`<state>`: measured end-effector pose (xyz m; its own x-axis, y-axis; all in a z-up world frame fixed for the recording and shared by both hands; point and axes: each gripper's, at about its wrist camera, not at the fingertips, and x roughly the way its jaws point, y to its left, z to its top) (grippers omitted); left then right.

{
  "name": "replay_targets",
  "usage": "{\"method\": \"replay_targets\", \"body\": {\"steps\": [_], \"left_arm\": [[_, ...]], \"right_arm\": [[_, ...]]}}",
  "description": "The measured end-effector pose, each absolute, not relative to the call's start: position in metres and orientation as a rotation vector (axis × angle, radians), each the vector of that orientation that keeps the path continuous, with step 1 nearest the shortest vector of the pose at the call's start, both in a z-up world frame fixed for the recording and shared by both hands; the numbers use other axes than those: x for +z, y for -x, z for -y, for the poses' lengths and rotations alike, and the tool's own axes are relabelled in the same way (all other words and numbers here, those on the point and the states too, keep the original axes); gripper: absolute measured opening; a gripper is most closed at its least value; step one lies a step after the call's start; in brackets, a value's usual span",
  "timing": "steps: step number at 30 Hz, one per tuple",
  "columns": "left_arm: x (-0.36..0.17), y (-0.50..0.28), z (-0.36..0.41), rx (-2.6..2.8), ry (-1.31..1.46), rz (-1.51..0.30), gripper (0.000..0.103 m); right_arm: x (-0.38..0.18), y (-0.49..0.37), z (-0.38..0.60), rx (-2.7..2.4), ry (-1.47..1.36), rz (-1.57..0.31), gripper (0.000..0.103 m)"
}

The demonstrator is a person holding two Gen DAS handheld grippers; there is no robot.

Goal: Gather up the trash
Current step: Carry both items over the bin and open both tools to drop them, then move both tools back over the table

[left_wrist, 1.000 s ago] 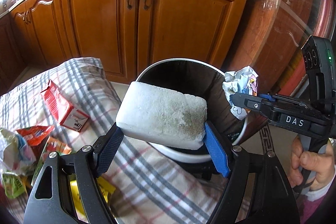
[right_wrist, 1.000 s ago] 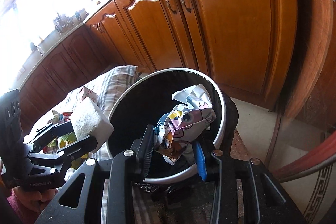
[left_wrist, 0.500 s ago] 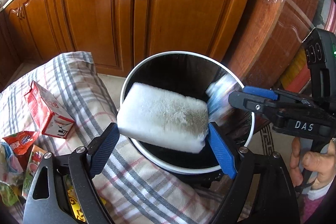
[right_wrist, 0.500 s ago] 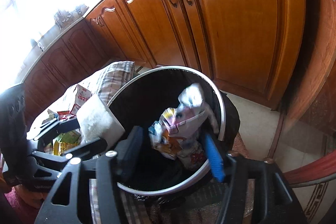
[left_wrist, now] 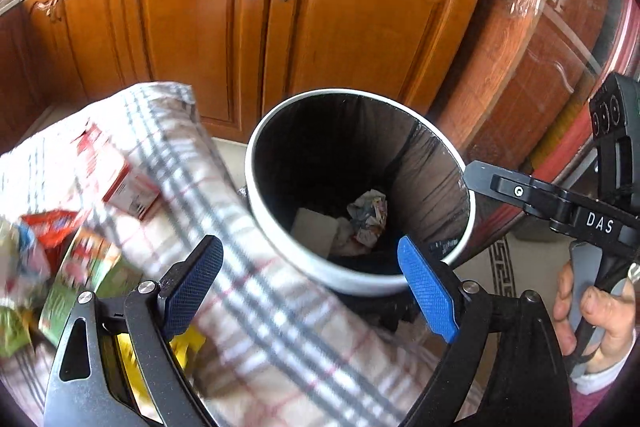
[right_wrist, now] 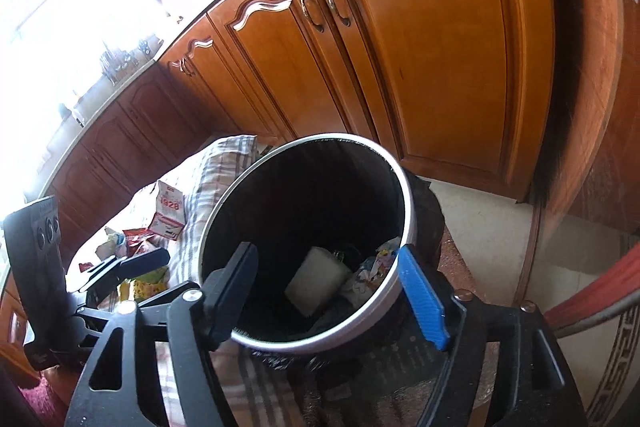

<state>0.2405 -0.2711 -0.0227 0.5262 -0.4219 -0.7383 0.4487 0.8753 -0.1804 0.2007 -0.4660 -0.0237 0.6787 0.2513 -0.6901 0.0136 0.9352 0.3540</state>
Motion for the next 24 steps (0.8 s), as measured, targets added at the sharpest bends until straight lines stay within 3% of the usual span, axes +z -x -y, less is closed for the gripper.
{"method": "replay_targets", "body": {"steps": [4,24], "left_arm": [[-0.020,-0.222,0.250,-0.489,-0.001,-0.856,0.091],[-0.009,-0.153,0.125,-0.372,0.133,-0.771,0.091]], "right_arm": [[-0.025,-0.185,0.455,0.133,-0.350,-0.793,0.092],[-0.028,-0.121,0.352,0.251,-0.334,-0.780,0.092]]}}
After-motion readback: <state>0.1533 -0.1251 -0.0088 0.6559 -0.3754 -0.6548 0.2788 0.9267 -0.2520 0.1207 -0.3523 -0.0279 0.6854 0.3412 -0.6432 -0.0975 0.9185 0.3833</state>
